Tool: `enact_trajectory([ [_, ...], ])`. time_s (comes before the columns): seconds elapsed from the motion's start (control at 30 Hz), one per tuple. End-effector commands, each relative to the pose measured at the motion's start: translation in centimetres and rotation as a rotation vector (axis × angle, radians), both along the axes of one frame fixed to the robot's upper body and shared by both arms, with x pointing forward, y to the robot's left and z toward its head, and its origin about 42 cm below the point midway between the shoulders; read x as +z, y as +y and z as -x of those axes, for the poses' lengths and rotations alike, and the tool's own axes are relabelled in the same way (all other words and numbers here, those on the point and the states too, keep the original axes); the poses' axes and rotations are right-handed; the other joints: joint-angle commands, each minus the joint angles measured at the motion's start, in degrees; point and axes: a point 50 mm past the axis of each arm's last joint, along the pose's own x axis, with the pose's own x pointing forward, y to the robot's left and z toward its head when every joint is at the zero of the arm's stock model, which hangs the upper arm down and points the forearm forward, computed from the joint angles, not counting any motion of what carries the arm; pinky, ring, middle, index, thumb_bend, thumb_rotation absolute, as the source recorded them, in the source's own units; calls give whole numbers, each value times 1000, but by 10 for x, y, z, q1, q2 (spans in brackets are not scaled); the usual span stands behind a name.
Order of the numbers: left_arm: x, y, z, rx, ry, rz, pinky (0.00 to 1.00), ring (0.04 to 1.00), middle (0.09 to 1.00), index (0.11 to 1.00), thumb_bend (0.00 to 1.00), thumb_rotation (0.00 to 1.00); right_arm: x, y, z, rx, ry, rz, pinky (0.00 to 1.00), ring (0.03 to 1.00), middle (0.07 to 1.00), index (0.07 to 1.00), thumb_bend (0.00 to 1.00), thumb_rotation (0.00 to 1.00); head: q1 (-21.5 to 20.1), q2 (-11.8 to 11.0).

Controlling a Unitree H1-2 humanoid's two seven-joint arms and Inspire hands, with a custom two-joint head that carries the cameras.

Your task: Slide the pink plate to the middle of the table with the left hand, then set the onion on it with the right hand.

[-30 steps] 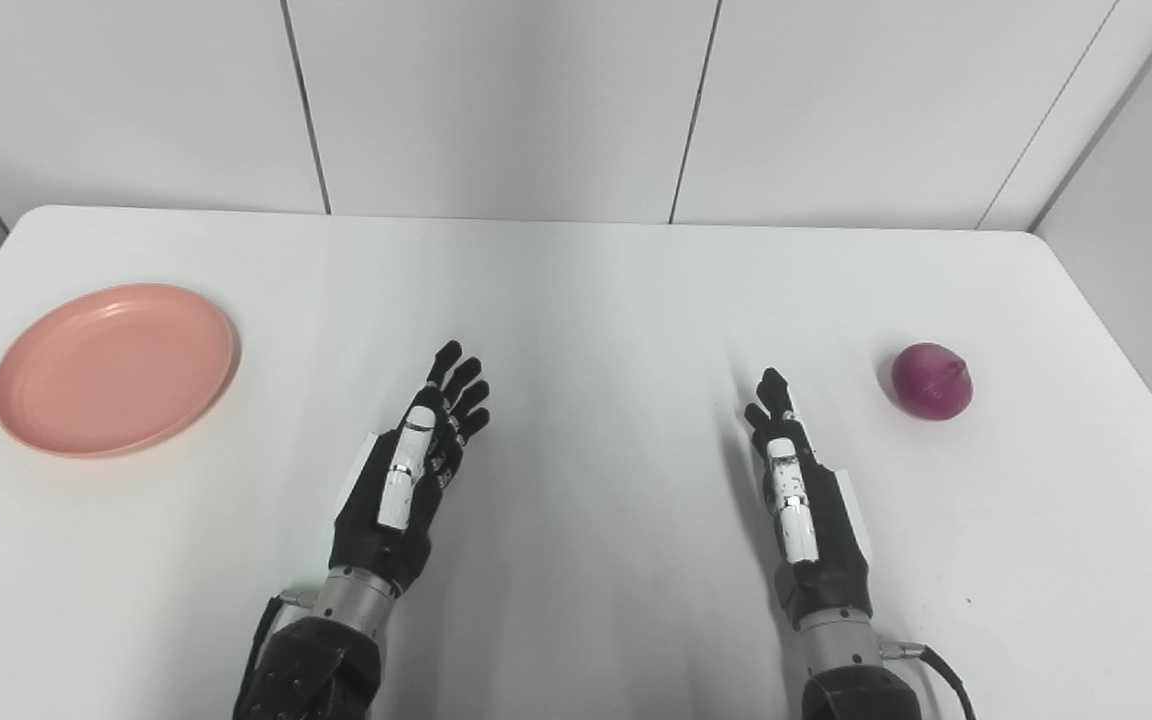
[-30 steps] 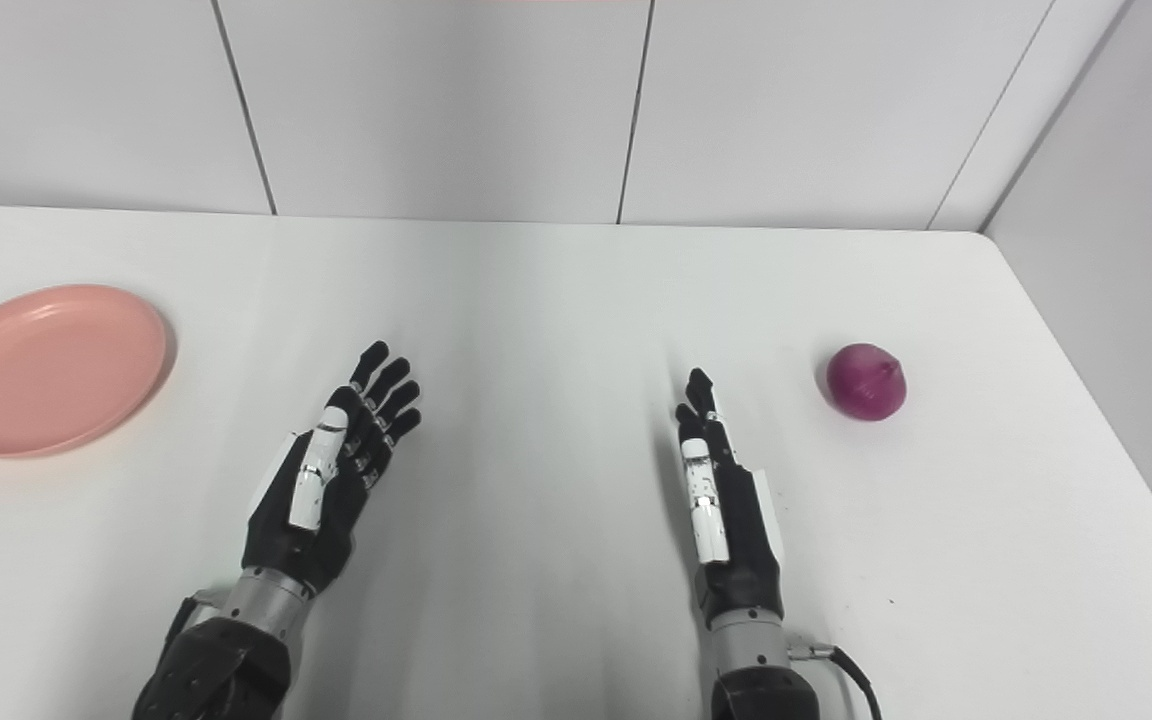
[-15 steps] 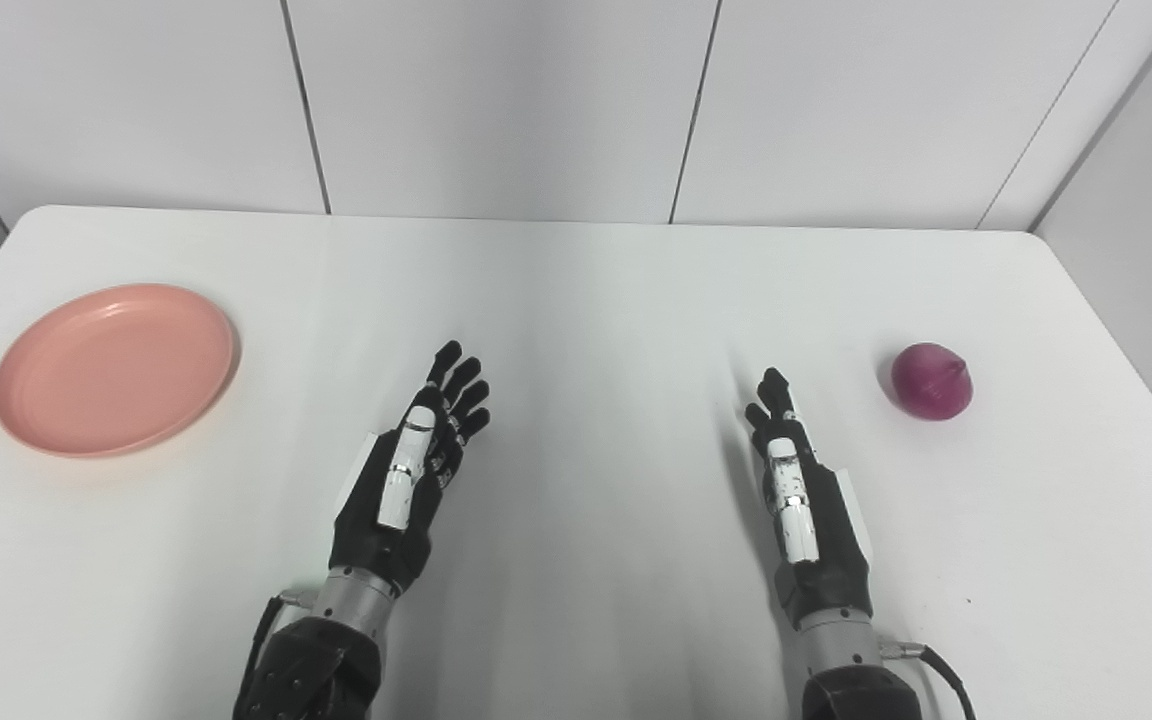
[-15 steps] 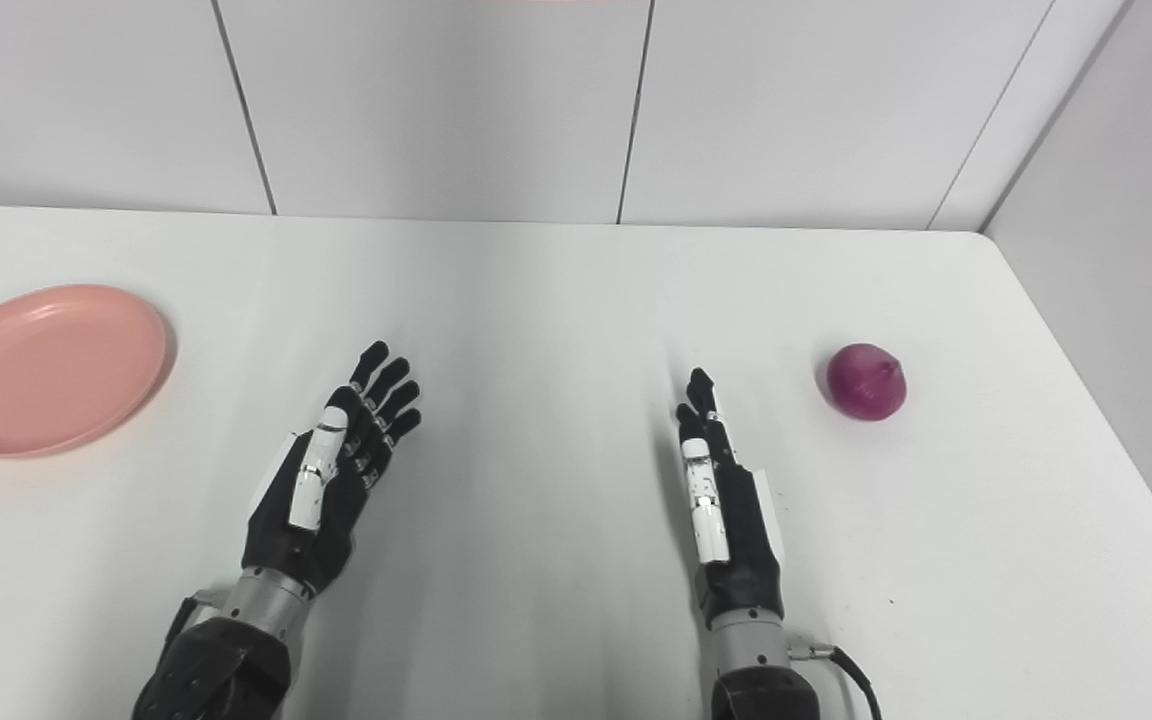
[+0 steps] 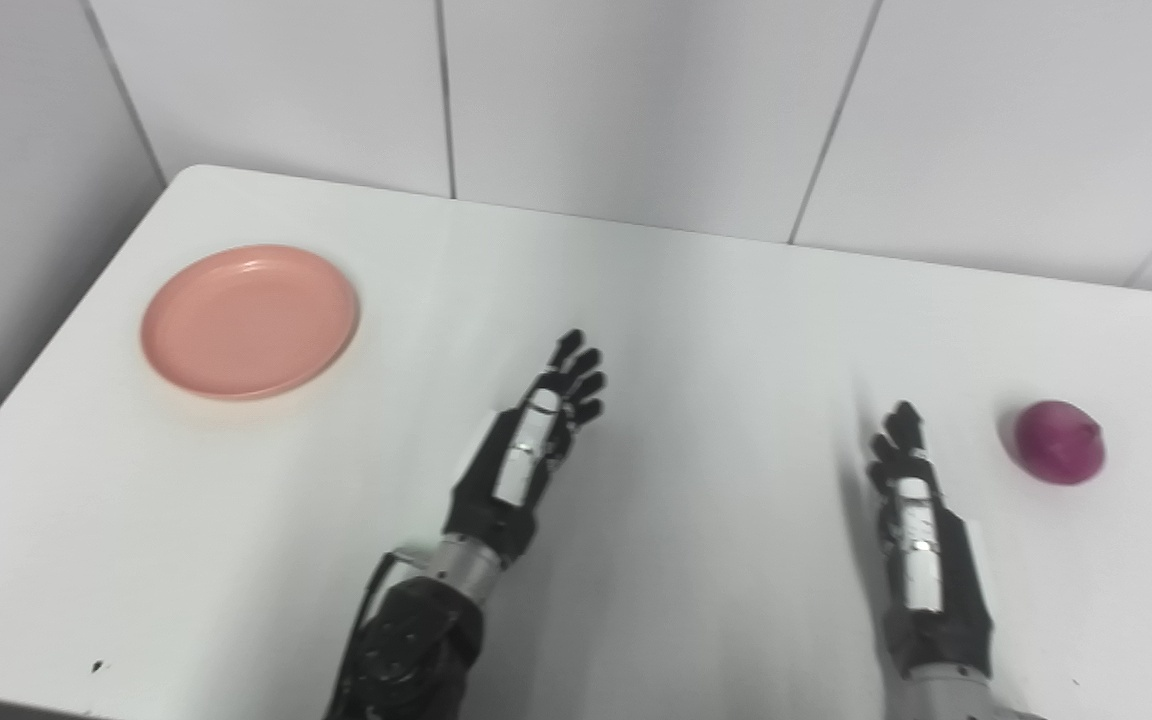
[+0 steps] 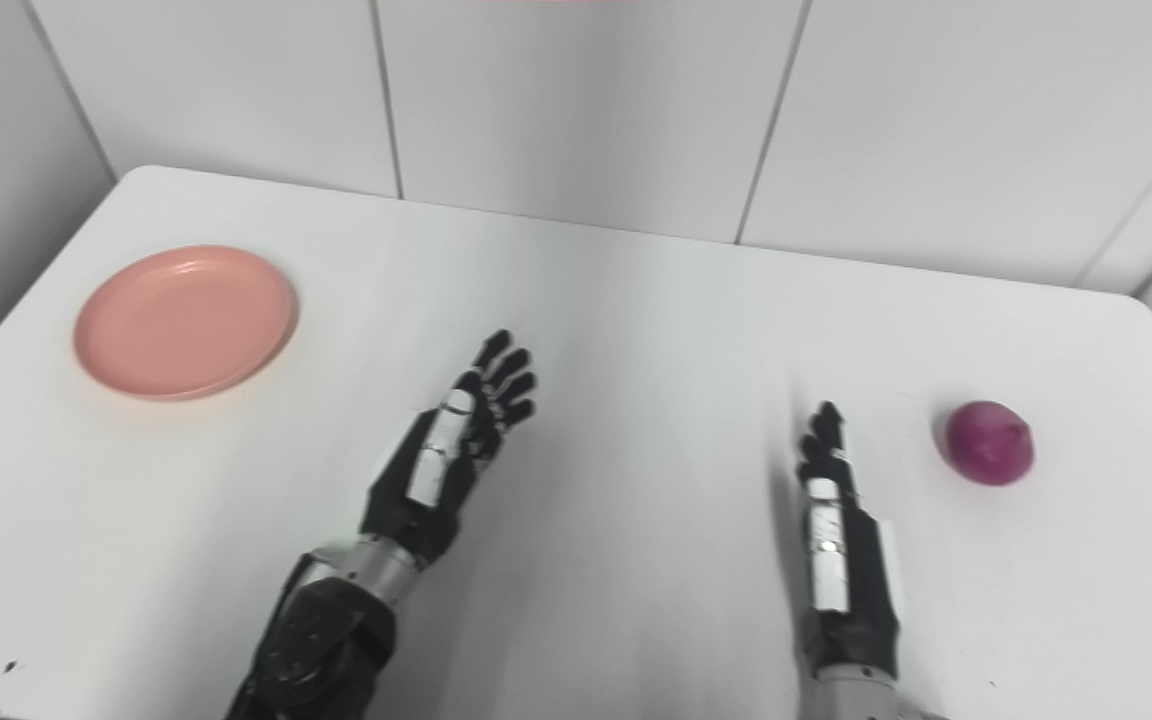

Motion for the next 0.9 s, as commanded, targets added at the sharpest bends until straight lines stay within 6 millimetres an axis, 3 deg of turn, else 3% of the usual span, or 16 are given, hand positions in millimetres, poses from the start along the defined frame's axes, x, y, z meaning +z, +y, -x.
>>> enact_trajectory([
  [0.0,-12,-9,5,8,17,-5,951,963,977,966,476,1000,14,-1,-5,15,-94,-10,1000,1000,1000,1000,183,1000,21,-9],
  [0.23,-19,-30,-2,-5,9,-5,917,961,985,976,462,1000,10,-14,-11,21,-71,-14,1000,1000,1000,1000,198,1000,103,-49],
  [0.3,-22,-36,-5,-12,10,9,931,969,994,984,465,1000,6,-18,-14,29,-59,-21,1000,1000,1000,1000,326,1000,125,-63],
  [0.4,-25,-42,-8,-14,15,14,938,972,995,984,472,1000,2,-22,-16,38,-51,-23,1000,1000,1000,1000,455,1000,142,-76],
  [0.43,-26,-44,-9,-12,18,15,938,973,995,984,473,1000,1,-23,-16,25,-47,-32,1000,1000,1000,1000,479,1000,158,-90],
  [0.47,-28,-47,-11,-11,21,14,932,969,990,980,472,1000,0,-24,-16,16,-44,-38,993,976,990,979,459,982,172,-105],
  [0.67,-36,-54,-16,-5,20,-12,893,950,973,959,467,1000,-6,-29,-17,8,-27,-43,956,956,988,963,441,970,204,-141],
  [0.87,-41,-56,-21,3,15,-30,863,929,945,933,458,991,-7,-30,-19,10,-19,-34,942,934,971,948,452,961,220,-153],
])
